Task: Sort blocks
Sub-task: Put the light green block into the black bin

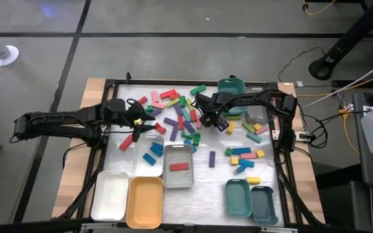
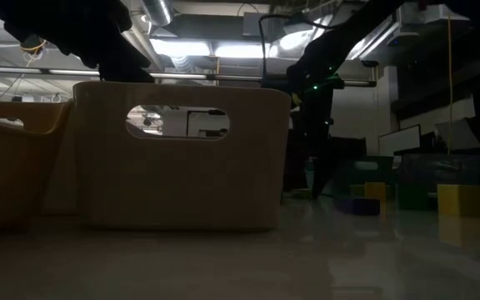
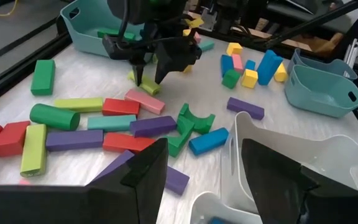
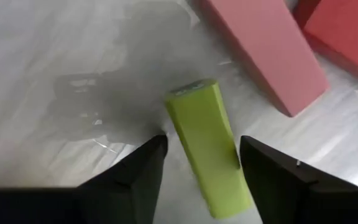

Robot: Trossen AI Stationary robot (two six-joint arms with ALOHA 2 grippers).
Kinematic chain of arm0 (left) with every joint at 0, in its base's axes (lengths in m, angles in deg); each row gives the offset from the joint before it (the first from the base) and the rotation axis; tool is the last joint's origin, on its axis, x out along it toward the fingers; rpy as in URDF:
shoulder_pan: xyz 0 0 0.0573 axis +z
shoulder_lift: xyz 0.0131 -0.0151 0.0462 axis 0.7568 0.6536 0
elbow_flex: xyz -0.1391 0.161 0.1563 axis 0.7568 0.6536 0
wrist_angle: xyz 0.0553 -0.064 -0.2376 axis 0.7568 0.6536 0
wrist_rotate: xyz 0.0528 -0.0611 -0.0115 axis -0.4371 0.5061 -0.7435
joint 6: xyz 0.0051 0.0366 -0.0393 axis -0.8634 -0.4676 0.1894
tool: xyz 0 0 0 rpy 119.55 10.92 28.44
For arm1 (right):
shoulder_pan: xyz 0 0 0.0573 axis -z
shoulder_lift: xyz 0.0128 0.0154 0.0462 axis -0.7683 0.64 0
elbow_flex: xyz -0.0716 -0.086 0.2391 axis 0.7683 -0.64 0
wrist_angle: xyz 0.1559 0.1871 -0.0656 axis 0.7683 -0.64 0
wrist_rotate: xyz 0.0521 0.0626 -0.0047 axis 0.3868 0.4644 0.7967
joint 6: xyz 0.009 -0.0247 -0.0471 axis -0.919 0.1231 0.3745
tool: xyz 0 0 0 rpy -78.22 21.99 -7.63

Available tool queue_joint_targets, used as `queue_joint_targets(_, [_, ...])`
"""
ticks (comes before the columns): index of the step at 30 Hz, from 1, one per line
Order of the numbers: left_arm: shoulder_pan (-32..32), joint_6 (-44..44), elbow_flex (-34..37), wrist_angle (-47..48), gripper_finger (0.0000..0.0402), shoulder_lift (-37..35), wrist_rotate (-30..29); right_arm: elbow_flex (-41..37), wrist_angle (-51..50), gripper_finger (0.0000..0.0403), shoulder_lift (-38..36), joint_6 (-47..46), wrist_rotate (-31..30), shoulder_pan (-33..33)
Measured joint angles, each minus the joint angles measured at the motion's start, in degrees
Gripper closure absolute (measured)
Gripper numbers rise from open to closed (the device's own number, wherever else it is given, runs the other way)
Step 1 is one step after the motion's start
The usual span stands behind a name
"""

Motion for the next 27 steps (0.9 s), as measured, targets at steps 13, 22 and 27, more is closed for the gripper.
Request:
queue_joint_targets(13, [0.0, 0.2, 0.0, 0.0, 0.0208, 0.0, 0.0, 8.9, -12.1, 0.031, 0.4, -10.2, -1.2, 0.0])
queue_joint_targets(22, [0.0, 0.2, 0.0, 0.0, 0.0208, 0.0, 0.0, 17.0, -26.6, 0.0295, -1.1, -15.0, -2.1, 0.0])
queue_joint_targets(27, [0.0, 0.0, 0.0, 0.0, 0.0208, 0.0, 0.0, 17.2, -30.0, 0.0305, -5.8, -16.1, -7.2, 0.0])
